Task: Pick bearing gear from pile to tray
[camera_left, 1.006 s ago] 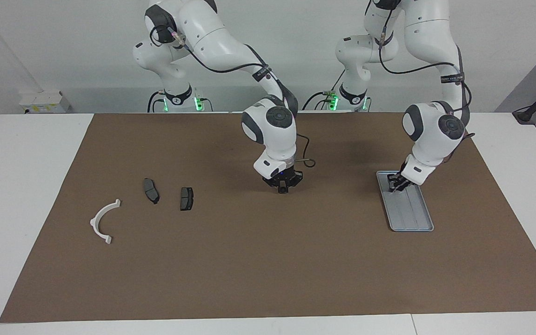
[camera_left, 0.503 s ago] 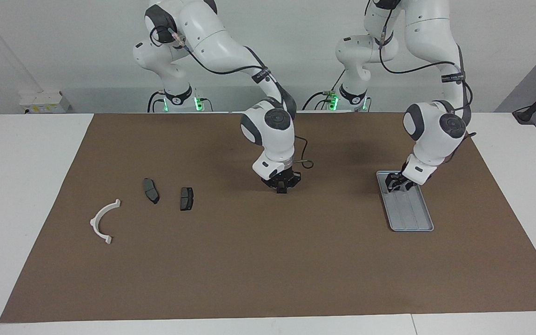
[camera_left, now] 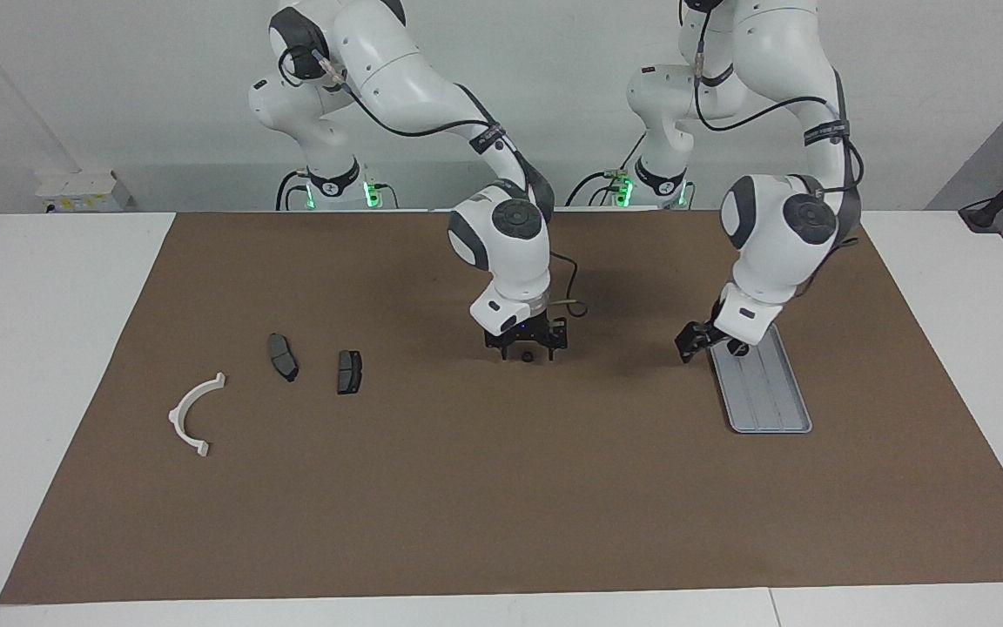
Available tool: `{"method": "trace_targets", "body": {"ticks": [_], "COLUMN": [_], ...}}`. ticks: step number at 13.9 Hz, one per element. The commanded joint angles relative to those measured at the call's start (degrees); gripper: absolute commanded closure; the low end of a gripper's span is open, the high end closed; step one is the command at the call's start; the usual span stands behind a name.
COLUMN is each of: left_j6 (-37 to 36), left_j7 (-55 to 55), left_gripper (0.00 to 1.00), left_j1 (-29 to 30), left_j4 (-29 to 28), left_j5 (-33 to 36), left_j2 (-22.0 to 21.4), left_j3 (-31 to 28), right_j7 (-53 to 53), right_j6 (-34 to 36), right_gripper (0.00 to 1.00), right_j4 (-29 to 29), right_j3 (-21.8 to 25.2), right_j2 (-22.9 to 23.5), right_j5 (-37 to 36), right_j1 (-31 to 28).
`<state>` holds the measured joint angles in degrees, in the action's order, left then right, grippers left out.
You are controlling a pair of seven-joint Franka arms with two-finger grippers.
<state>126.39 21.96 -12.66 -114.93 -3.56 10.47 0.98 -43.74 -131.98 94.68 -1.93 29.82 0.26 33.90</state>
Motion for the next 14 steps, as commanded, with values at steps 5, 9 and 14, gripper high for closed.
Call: {"method": "trace_targets", "body": {"ticks": [5, 9, 14], "left_j6": [2.5, 1.9, 3.4], "left_j7": [16.2, 27.3, 33.1], "left_gripper": [0.00, 0.00, 0.01], "left_j1": [-11.2, -18.3, -23.5], "left_j4": [2.5, 12.3, 13.1], "left_j5": [-1.5, -1.3, 1.1], "left_j2": [2.4, 11.0, 13.8], "left_j3": [-1.2, -1.2, -1.3], "right_j7": [20.7, 32.7, 39.9], "right_j6": [15.3, 22.5, 33.0], "right_gripper": [0.00, 0.00, 0.00], "right_j4": [-7.8, -9.1, -8.9], "right_j3": [-0.7, -0.7, -0.5], "right_j2": [-7.1, -12.8, -22.3], "right_j5": [-0.8, -0.4, -1.1], "right_j1": [-16.5, -25.3, -33.0]}}
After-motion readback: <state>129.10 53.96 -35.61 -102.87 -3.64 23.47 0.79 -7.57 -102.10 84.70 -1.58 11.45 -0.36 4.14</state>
